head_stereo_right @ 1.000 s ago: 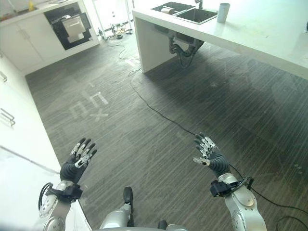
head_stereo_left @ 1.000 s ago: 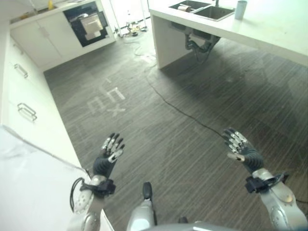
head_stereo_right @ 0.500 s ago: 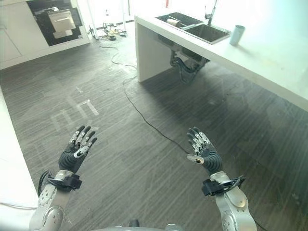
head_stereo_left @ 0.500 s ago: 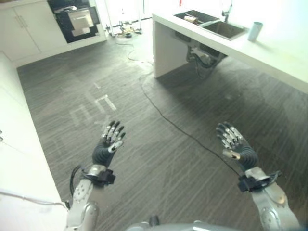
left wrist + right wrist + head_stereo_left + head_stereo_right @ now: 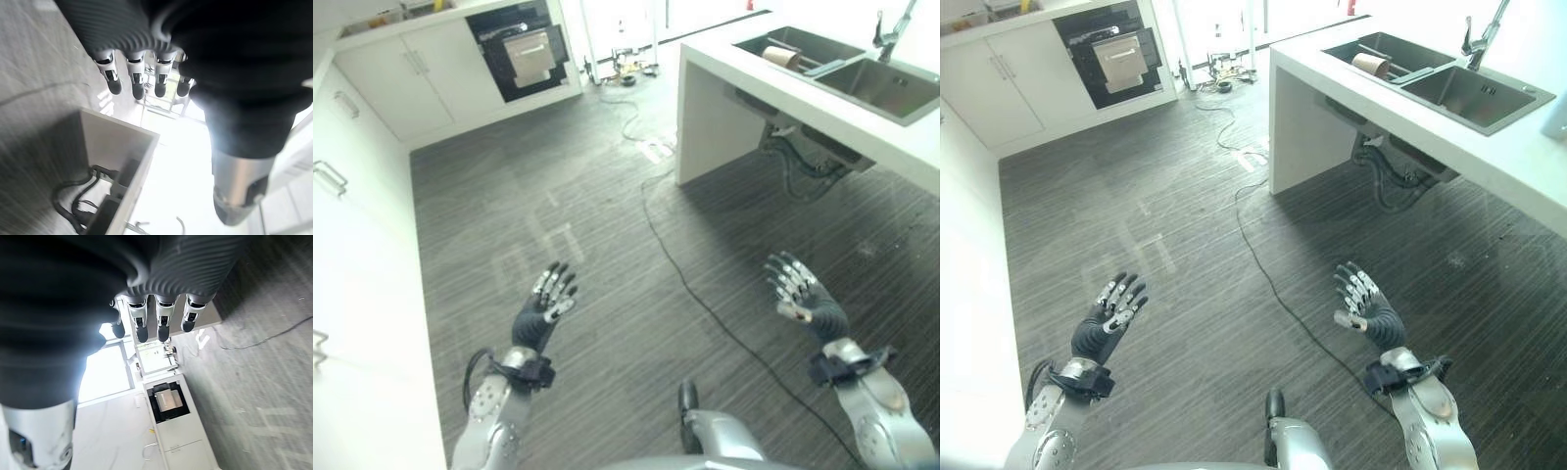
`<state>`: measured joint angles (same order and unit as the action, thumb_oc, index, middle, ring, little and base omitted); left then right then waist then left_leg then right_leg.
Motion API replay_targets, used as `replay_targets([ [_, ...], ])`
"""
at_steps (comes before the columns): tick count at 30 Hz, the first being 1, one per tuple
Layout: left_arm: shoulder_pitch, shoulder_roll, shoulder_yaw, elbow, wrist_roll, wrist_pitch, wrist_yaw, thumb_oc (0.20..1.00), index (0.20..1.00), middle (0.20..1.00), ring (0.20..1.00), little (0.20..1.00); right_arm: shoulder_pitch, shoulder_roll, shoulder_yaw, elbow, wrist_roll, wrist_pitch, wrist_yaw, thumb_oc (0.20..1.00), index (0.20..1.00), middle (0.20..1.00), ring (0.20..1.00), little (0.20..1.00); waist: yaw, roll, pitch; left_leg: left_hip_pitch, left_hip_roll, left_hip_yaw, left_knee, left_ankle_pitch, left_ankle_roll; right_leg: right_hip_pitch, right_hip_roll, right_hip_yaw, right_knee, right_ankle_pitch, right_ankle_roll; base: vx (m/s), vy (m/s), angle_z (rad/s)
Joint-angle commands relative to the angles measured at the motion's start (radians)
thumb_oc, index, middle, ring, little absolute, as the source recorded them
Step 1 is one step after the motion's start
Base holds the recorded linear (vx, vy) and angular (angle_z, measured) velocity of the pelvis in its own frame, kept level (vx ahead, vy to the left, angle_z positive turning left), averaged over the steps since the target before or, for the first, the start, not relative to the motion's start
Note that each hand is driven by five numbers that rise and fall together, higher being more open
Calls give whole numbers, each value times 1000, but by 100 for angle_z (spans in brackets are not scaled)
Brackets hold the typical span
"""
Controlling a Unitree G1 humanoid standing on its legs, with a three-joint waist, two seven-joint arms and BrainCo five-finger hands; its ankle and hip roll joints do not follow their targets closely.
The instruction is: Place the dishes in the dishwasher.
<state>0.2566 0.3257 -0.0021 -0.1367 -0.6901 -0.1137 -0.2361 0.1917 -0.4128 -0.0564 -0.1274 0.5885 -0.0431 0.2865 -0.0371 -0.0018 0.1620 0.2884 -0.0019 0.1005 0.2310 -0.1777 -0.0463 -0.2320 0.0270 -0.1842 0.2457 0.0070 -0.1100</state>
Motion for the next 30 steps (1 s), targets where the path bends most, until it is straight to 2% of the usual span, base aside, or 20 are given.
replay_targets([
  [1, 43, 36, 32, -24, -24, -44, -17, 1000, 1000, 1000, 1000, 1000, 56, -20, 5, -109, 7, -50, 15, 1000, 1000, 1000, 1000, 1000, -40, -39, -82, -119, 27, -16, 207, 176, -19, 181, -69, 1, -300, 73, 152, 431, -341, -71],
  [2, 46, 25, 20, -17, -26, -54, -21, 1000, 1000, 1000, 1000, 1000, 58, -26, 10, -107, 19, -52, 25, 1000, 1000, 1000, 1000, 1000, -33, -55, -74, -206, 3, -15, 413, 214, -28, 204, -76, 11, -294, 58, 133, 530, -403, -73],
  [3, 51, 16, 14, -15, -23, -57, -38, 1000, 1000, 1000, 1000, 1000, 61, -28, 7, -99, 21, -57, 38, 1000, 1000, 1000, 1000, 1000, -23, -64, -58, -320, -3, -19, 611, 210, -20, 232, -78, 19, -289, 41, 113, 430, -288, -73],
  [4, 47, 17, 2, -2, -8, -62, -70, 1000, 1000, 1000, 1000, 1000, 57, -30, 2, -88, 4, -66, 30, 1000, 1000, 1000, 1000, 1000, -2, -90, -27, -503, -18, 0, 717, 173, 18, 276, -85, 31, -291, 23, 106, 370, -190, -47],
  [5, 45, 16, 0, -1, -11, -57, -72, 1000, 1000, 1000, 1000, 1000, 53, -35, 3, -89, 3, -65, 27, 1000, 1000, 1000, 1000, 1000, 4, -93, -20, -523, -26, 4, 687, 163, 26, 285, -83, 38, -296, 20, 108, 372, -93, -51],
  [6, 51, 16, -6, -4, -12, -64, -70, 1000, 1000, 1000, 1000, 1000, 47, -46, 4, -89, 15, -62, 36, 1000, 1000, 1000, 1000, 1000, 16, -90, -8, -519, -17, 22, 539, 151, 36, 302, -70, 56, -305, 12, 114, 358, 33, -40],
  [8, 68, 24, -9, -12, -14, -76, -64, 1000, 1000, 1000, 1000, 1000, 36, -58, 5, -96, 28, -46, 51, 1000, 1000, 1000, 1000, 1000, 21, -75, -10, -463, 33, 71, 213, 178, 25, 320, -45, 74, -319, -8, 130, 432, 116, -68],
  [9, 78, 29, -9, -16, -22, -75, -58, 1000, 1000, 1000, 1000, 1000, 36, -64, 7, -105, 22, -38, 51, 1000, 1000, 1000, 1000, 1000, 26, -64, -10, -429, 53, 66, 30, 201, 14, 339, -34, 95, -331, -22, 142, 411, 191, -81],
  [10, 86, 30, -6, -19, -28, -74, -55, 1000, 1000, 1000, 1000, 1000, 37, -68, 6, -111, 19, -32, 53, 1000, 1000, 1000, 1000, 1000, 33, -58, -10, -412, 64, 41, -94, 224, 5, 350, -28, 112, -333, -34, 149, 429, 233, -91],
  [12, 106, 21, 1, -27, -42, -73, -50, 1000, 1000, 1000, 1000, 1000, 41, -78, -7, -125, 20, -15, 66, 1000, 1000, 1000, 1000, 1000, 51, -47, -18, -397, 105, -40, -279, 266, -20, 367, -24, 152, -333, -59, 157, 405, 245, -87],
  [13, 116, 14, 3, -27, -45, -80, -61, 1000, 1000, 1000, 1000, 1000, 44, -80, -19, -130, 19, -13, 71, 1000, 1000, 1000, 1000, 1000, 56, -43, -15, -400, 132, -57, -318, 280, -33, 387, -27, 161, -333, -75, 156, 394, 269, -90],
  [15, 119, 6, 6, -6, -61, -100, -108, 1000, 1000, 1000, 1000, 1000, 62, -89, -52, -149, 34, -24, 73, 1000, 1000, 1000, 1000, 1000, 51, -37, -12, -404, 160, -6, -316, 291, -41, 422, -43, 141, -333, -103, 160, 352, 284, -74],
  [17, 113, 10, 10, 1, -69, -106, -121, 1000, 1000, 1000, 1000, 1000, 72, -93, -60, -171, 38, -31, 65, 1000, 1000, 1000, 1000, 1000, 46, -35, -18, -395, 161, -5, -318, 279, -40, 435, -66, 122, -331, -112, 170, 330, 387, -9],
  [18, 93, 26, 16, 0, -73, -102, -121, 1000, 1000, 1000, 1000, 1000, 78, -90, -70, -187, 47, -37, 65, 1000, 1000, 1000, 1000, 1000, 37, -31, -24, -370, 156, 2, -318, 260, -31, 433, -91, 110, -301, -127, 187, 395, 492, -7],
  [19, 74, 39, 17, 5, -69, -96, -122, 1000, 1000, 1000, 1000, 1000, 85, -81, -75, -192, 58, -43, 63, 1000, 1000, 1000, 1000, 1000, 31, -31, -30, -354, 146, 23, -318, 247, -24, 435, -106, 96, -283, -135, 199, 433, 500, -40],
  [21, 40, 58, 14, -2, -59, -77, -114, 1000, 1000, 1000, 1000, 1000, 93, -56, -76, -215, 59, -37, 57, 1000, 1000, 1000, 1000, 1000, 30, -35, -43, -338, 117, 18, -318, 230, -7, 439, -131, 82, -244, -145, 222, 345, 362, -57],
  [24, 10, 72, 4, -27, -36, -56, -111, 1000, 1000, 1000, 1000, 1000, 99, -19, -55, -246, 20, -42, 53, 1000, 1000, 1000, 1000, 1000, 31, -52, -65, -321, 54, 17, -318, 212, 40, 393, -183, 73, -111, -62, 267, 295, 354, 48],
  [27, -7, 68, -5, -39, -20, -72, -82, 1000, 1000, 1000, 1000, 1000, 82, 7, -27, -236, -8, -52, 43, 1000, 1000, 1000, 1000, 1000, 32, -48, -78, -300, 17, 0, -318, 194, 66, 323, -207, 73, 56, 12, 264, 256, 360, 56],
  [28, -22, 58, 2, -43, -89, -75, -21, 1000, 1000, 1000, 1000, 1000, 72, 20, -8, -227, -16, -57, 39, 1000, 1000, 1000, 1000, 1000, 37, -43, -80, -283, -1, -11, -318, 180, 81, 291, -219, 71, 173, 37, 255, 278, 410, 59],
  [30, -48, 32, 8, -42, -126, -90, -4, 1000, 1000, 1000, 1000, 1000, 65, 38, 22, -226, -40, -60, 52, 1000, 1000, 1000, 1000, 1000, 37, -35, -77, -257, -16, -12, -318, 162, 94, 246, -217, 53, 283, 58, 244, 291, 349, 24],
])
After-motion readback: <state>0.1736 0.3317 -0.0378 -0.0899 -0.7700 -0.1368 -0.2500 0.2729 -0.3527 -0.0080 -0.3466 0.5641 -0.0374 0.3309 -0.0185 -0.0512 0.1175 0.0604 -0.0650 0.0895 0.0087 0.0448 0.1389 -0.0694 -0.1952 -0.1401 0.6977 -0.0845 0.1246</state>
